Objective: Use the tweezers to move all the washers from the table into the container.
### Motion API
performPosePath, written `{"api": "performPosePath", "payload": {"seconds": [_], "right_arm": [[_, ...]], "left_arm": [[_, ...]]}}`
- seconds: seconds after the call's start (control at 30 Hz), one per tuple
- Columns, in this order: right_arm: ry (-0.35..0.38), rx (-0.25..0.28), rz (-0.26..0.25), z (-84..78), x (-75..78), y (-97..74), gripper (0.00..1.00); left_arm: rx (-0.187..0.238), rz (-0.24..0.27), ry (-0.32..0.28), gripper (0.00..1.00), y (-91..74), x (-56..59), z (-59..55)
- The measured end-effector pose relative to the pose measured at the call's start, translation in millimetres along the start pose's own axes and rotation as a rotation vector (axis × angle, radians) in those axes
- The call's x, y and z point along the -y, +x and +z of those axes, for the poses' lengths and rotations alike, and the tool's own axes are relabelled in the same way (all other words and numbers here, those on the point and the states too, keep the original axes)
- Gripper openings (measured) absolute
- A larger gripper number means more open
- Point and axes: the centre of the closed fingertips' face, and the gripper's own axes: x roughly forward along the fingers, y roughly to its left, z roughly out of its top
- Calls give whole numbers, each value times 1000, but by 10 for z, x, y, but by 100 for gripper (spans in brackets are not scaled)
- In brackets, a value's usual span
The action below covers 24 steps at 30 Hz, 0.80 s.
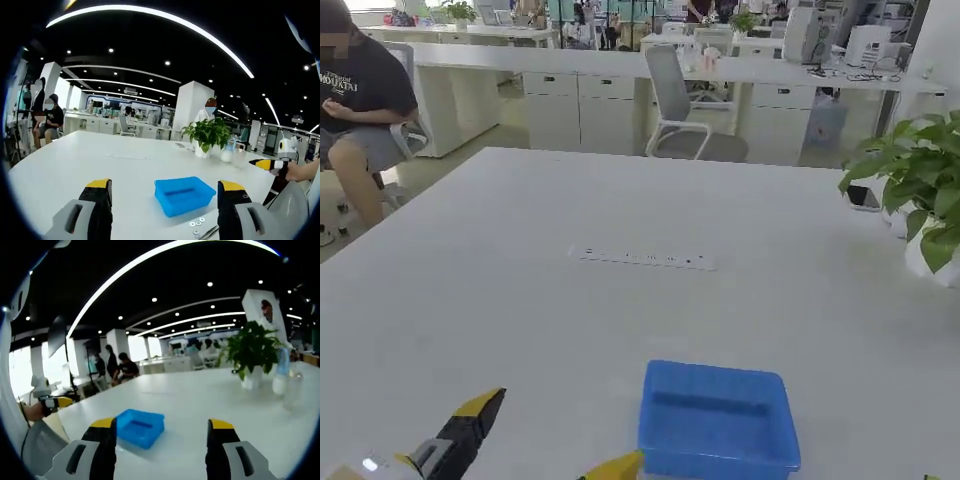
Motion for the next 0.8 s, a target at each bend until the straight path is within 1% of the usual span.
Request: {"api": "performPosePath", "payload": {"seconds": [0.43, 0.7, 0.8], "right_arm": [[-4, -6, 1, -2, -31, 1, 71], [-3, -6, -6, -3, -2, -7, 71], [-7, -8, -2, -7, -13, -5, 71]], "left_arm": [[-6, 2, 4, 86, -1, -8, -9], [-11, 2, 6, 85, -1, -12, -20], [0, -7, 1, 85, 1, 9, -3]]}}
